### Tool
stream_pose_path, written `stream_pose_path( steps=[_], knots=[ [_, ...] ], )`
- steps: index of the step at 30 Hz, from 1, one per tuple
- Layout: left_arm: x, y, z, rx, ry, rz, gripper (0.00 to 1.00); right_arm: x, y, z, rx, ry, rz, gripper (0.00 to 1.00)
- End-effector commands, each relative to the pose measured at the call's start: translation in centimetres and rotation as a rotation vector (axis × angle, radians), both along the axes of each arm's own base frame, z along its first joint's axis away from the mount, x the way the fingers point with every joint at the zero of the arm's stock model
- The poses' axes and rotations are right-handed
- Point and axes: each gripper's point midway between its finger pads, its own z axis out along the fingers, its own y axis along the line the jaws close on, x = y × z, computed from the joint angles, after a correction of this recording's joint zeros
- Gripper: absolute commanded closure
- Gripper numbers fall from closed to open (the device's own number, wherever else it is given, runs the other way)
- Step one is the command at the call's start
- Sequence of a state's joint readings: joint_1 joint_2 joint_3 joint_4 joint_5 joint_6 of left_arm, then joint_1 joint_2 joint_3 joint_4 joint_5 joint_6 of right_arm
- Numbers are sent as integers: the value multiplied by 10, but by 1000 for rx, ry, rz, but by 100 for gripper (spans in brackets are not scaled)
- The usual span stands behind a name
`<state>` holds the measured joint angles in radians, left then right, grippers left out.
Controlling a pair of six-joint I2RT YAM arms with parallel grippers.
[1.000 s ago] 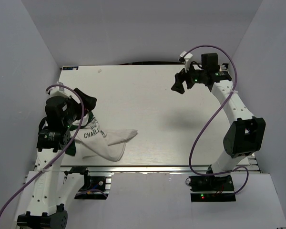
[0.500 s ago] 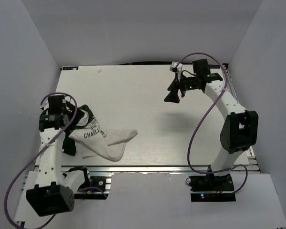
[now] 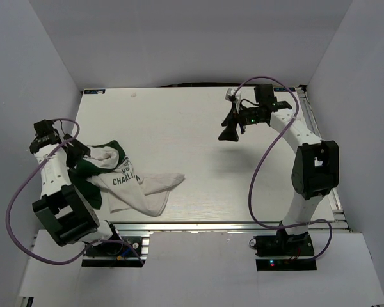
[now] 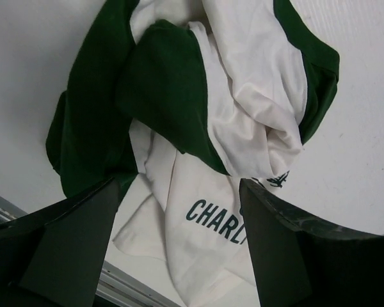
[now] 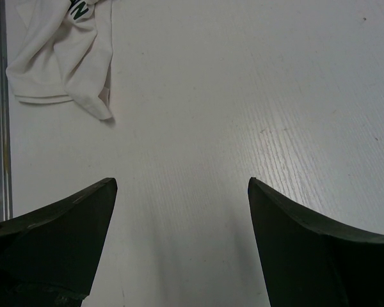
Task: Fold and stack the t-shirts
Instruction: Move the tshirt to the center of the board
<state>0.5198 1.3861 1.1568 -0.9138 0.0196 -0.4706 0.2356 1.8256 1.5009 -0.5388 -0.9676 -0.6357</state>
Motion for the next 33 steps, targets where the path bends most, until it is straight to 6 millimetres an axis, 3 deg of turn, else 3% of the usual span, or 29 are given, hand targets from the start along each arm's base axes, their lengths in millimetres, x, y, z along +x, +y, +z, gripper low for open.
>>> stream_pose_path(
  steps=[1,4,8,14,21,24,29,30,33],
  knots=[
    [2,16,7,47,-35,-28,14,7,3,6,38,-41,18,11],
    [-1,18,-9,34,-24,-23,18,10,2,2,41,-35,13,11],
    [-37,40,-30,83,100,74,21,12,-4,-7,45,-26,2,11],
    [-60,32,-46,75,158,70,31,13,-11,-15,64,11,-10,11],
    [-35,32,-60,31,94,10,40,16,-14,-13,66,21,-3,11],
    [-34,37,-62,44,112,-4,43,13,-15,-13,57,22,0,11],
    [-46,38,-70,60,163,0,68,12,-17,-11,45,18,-11,10],
    [-48,37,-70,60,166,4,78,12,-17,-11,44,21,-13,11],
    [-38,39,-53,72,104,23,100,12,-17,-4,44,4,-14,11]
  ],
)
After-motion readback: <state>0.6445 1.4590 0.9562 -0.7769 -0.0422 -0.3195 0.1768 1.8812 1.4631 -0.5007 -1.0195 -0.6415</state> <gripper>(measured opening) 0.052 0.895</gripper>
